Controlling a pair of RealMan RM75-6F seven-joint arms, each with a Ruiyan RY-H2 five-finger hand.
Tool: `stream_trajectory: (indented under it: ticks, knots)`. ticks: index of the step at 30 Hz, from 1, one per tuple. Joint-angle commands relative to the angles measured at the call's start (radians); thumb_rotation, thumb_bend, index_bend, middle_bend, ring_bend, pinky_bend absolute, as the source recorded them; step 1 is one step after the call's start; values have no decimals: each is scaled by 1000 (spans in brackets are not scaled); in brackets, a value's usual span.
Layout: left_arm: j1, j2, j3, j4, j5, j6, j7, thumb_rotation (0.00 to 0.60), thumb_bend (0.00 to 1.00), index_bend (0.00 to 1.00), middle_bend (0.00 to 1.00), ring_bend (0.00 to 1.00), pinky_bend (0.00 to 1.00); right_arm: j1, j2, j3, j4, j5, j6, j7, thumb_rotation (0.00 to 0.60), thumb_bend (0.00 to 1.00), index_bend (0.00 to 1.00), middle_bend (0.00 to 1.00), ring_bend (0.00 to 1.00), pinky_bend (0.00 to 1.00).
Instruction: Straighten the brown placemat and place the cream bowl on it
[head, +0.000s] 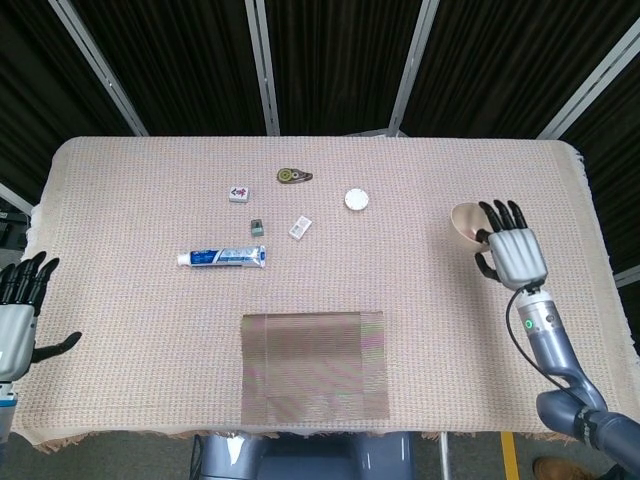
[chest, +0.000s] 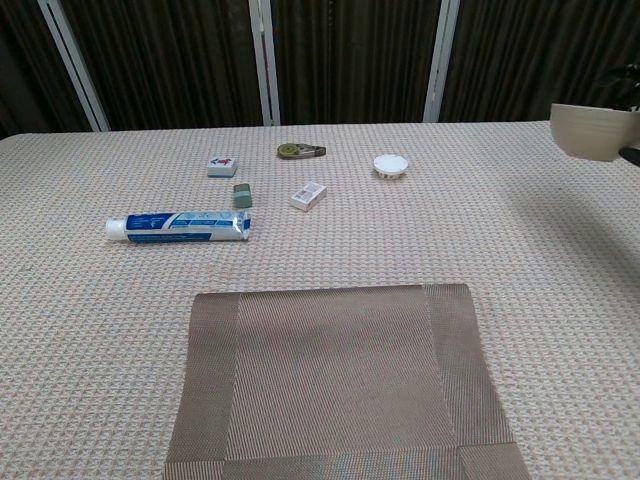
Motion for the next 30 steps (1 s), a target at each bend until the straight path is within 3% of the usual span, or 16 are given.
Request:
stream_trajectory:
  ticks: [1,12,13,14,16,17,20,25,30]
  knots:
    - [-1,-4,-6,6,-10,-6,3,600,0,0,0,0,0,76,-96,41,171,97,-92,-25,600,416,740,68,0,0]
    - [-8,-16,-25,17,-39,-31,13,600,0,0,0,0,0,113,-207,0,411,106,-154,72,600,394,737,73,0,0]
    - [-9,-18,-24,17,-39,-34,15,600,0,0,0,0,0,114,-212,-5,423,102,-154,80,600,364,639,68,0,0]
    - [-9,-19,-24,17,-39,-35,17,600,0,0,0,0,0,114,-215,-9,430,99,-153,84,600,307,420,50,0,0]
    - [-10,-22,-23,16,-38,-39,22,600,0,0,0,0,0,113,-221,-18,441,93,-152,95,600,182,83,15,0,0]
    - [-10,-23,-23,16,-38,-40,23,600,0,0,0,0,0,112,-222,-20,441,92,-154,97,600,114,17,1,0,0]
    - [-13,-28,-24,16,-35,-43,27,600,0,0,0,0,0,104,-206,-42,416,77,-167,124,600,9,0,0,0,0]
    - [-13,-27,-25,11,-28,-43,24,600,0,0,0,0,0,78,-161,-61,340,45,-104,156,600,0,0,0,0,0]
    - [-10,-20,-22,2,-10,-40,11,600,0,0,0,0,0,-1,-29,-83,117,-2,48,162,600,0,0,0,0,0]
